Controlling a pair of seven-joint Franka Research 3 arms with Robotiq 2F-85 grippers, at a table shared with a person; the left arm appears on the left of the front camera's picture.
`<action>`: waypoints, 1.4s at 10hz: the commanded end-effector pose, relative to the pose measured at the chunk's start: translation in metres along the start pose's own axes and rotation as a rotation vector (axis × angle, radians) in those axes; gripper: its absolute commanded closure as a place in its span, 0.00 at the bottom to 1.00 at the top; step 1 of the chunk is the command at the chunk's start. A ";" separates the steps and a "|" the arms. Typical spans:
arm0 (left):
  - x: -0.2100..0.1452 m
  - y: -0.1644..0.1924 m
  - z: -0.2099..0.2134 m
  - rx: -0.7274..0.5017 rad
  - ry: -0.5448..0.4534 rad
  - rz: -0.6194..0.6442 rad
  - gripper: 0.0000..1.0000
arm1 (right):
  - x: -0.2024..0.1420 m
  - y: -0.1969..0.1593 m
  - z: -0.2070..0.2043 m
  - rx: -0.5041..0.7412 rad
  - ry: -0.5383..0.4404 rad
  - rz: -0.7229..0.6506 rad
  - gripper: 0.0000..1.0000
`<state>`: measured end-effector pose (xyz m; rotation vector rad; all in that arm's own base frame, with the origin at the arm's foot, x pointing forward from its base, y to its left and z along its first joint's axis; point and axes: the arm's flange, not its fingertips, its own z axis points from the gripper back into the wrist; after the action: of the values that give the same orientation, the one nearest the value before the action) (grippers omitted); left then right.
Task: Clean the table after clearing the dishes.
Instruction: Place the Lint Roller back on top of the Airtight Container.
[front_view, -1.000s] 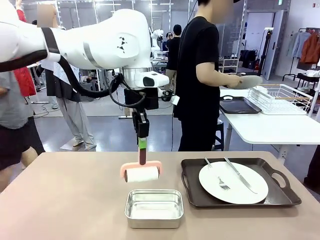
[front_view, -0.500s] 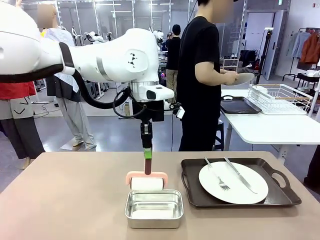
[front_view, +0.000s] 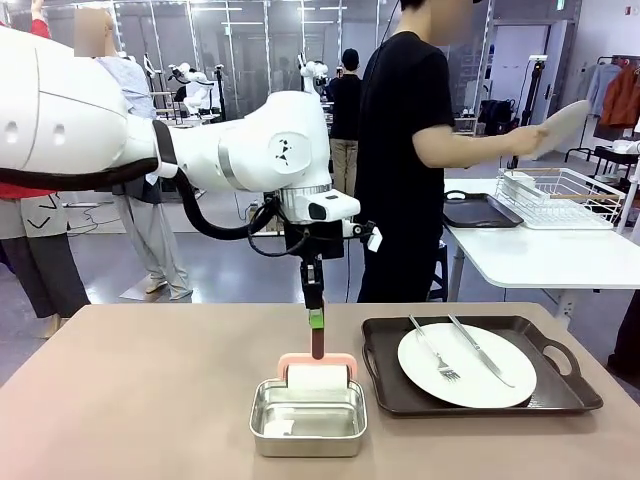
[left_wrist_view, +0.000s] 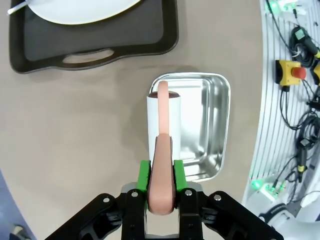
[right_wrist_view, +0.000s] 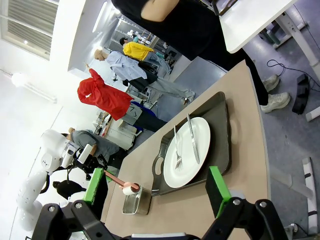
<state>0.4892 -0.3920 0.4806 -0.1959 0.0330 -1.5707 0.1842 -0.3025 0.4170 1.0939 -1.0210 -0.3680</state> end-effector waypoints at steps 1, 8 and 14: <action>-0.006 0.004 -0.006 -0.045 -0.033 -0.009 0.77 | -0.003 0.003 0.000 0.012 -0.016 0.020 0.00; -0.032 0.036 -0.036 -0.131 0.002 -0.003 0.77 | -0.003 0.003 0.000 0.012 -0.016 0.020 0.00; -0.027 0.036 -0.046 -0.134 -0.004 0.031 0.77 | -0.003 0.003 0.000 0.012 -0.016 0.020 0.00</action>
<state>0.5186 -0.3720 0.4262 -0.3055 0.1410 -1.5392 0.1842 -0.3025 0.4171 1.0939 -1.0211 -0.3680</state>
